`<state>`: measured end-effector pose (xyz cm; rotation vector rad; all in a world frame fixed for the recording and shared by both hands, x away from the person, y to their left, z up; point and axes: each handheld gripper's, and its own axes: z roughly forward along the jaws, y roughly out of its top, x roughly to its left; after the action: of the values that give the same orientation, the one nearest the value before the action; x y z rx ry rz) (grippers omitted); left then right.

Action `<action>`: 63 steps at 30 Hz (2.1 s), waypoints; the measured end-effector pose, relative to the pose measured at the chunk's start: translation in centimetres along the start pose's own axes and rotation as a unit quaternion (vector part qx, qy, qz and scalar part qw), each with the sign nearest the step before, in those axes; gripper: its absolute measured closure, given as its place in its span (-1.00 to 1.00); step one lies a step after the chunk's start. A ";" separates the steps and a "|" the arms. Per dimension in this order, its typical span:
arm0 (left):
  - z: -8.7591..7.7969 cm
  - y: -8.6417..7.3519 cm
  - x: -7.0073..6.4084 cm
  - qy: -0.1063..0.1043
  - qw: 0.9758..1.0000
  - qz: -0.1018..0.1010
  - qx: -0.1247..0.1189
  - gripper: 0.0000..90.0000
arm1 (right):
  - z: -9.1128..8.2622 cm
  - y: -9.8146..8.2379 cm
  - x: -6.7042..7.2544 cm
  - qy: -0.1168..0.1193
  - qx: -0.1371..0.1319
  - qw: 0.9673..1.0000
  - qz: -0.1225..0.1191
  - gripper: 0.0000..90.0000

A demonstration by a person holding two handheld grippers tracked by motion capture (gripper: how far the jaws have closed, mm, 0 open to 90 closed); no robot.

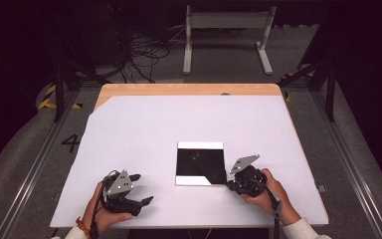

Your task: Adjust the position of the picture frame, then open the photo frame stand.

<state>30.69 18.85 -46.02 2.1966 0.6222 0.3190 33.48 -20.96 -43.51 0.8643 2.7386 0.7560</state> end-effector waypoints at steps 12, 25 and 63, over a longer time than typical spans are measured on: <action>0.3 -0.1 0.3 -0.006 1.000 0.002 0.006 -0.62 | 0.0 -0.5 0.0 -0.006 -0.027 1.000 -0.014 0.87; 0.3 -0.2 0.3 -0.007 1.000 -0.001 0.008 -0.63 | -0.5 -0.7 0.0 0.001 -0.065 0.998 -0.001 0.89; 1.1 0.4 -0.2 -0.009 1.000 0.013 0.020 -0.63 | 0.3 0.8 -0.3 0.013 0.018 1.000 -0.007 0.75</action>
<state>31.11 17.85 -46.44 2.2454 0.5942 0.3025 34.25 -20.44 -43.33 0.8471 2.7863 0.7214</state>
